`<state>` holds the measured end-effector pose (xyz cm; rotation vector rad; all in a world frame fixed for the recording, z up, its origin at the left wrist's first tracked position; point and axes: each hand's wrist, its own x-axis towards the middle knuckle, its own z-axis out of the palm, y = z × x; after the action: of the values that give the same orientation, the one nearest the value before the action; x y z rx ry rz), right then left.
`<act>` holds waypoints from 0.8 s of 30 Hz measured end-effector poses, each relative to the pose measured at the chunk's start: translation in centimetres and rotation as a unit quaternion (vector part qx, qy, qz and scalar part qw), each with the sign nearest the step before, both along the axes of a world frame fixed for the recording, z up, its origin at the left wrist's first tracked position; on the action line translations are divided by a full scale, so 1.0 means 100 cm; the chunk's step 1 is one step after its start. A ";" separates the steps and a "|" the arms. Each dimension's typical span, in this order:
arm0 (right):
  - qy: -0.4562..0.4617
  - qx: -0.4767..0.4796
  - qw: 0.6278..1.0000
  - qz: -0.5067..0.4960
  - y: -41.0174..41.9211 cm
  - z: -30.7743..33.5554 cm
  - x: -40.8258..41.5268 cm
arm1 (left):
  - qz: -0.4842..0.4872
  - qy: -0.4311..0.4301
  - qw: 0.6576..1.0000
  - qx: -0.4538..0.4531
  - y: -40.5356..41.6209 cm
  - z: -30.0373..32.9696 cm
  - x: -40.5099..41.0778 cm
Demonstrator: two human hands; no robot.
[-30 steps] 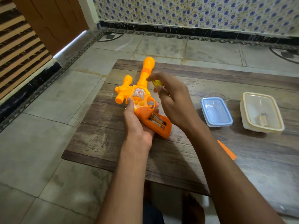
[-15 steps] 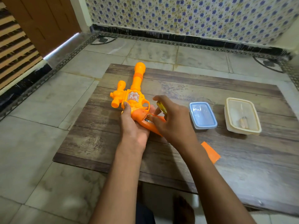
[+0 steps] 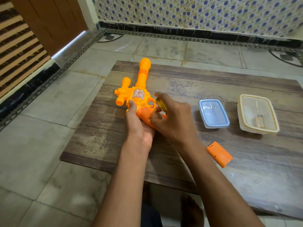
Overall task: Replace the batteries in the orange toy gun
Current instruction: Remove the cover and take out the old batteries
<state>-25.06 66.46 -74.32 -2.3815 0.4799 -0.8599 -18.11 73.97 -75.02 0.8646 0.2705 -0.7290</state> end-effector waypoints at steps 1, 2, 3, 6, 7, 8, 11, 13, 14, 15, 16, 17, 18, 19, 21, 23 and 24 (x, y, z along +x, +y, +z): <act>-0.011 -0.004 1.000 0.000 0.001 0.002 -0.001 | 0.000 0.004 1.000 -0.003 0.001 0.000 0.000; -0.019 -0.005 1.000 0.002 0.002 0.003 -0.002 | -0.001 0.007 1.000 -0.008 0.001 0.001 0.000; -0.031 0.001 1.000 0.002 0.003 0.004 -0.003 | -0.004 0.009 1.000 -0.012 0.001 0.001 0.001; -0.081 0.079 0.992 -0.050 0.002 0.007 -0.007 | 0.001 0.015 1.000 -0.023 0.001 -0.001 0.003; -0.096 0.103 0.987 -0.077 0.000 0.008 -0.008 | 0.005 0.019 1.000 -0.021 0.000 -0.002 0.004; -0.106 0.113 0.983 -0.097 -0.003 0.010 -0.010 | 0.008 0.022 1.000 -0.019 0.000 -0.003 0.005; -0.082 0.062 0.988 -0.116 -0.014 0.010 -0.019 | 0.027 0.036 0.999 -0.029 -0.001 -0.003 0.007; -0.022 0.036 0.990 -0.133 -0.022 0.005 -0.021 | 0.043 0.046 0.997 -0.042 -0.001 -0.003 0.009; 0.012 0.031 0.989 -0.145 -0.025 0.001 -0.021 | 0.046 0.049 0.997 -0.042 -0.002 -0.003 0.009; 0.046 0.028 0.987 -0.154 -0.027 -0.001 -0.019 | 0.046 0.049 0.997 -0.039 -0.003 -0.003 0.009; 0.077 0.029 0.984 -0.160 -0.028 -0.003 -0.018 | 0.046 0.049 0.997 -0.037 -0.003 -0.003 0.008; 0.102 0.032 0.981 -0.163 -0.029 -0.003 -0.016 | 0.047 0.050 0.997 -0.036 -0.003 -0.002 0.007; 0.123 0.034 0.978 -0.168 -0.029 -0.003 -0.015 | 0.048 0.050 0.997 -0.036 -0.003 -0.002 0.007; 0.143 0.031 0.974 -0.174 -0.028 -0.003 -0.014 | 0.050 0.050 0.997 -0.035 -0.003 -0.002 0.007; 0.181 0.024 0.965 -0.187 -0.027 -0.004 -0.012 | 0.054 0.048 0.997 -0.034 -0.002 -0.001 0.008; 0.204 0.030 0.960 -0.191 -0.026 -0.007 -0.010 | 0.058 0.046 0.997 -0.030 -0.001 -0.002 0.008; 0.209 0.031 0.958 -0.193 -0.026 -0.007 -0.010 | 0.058 0.045 0.997 -0.029 -0.001 -0.001 0.008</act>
<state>-26.02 63.89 -75.07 -2.4495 1.1520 -0.4745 -17.26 73.88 -75.17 0.7555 0.3761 -0.6650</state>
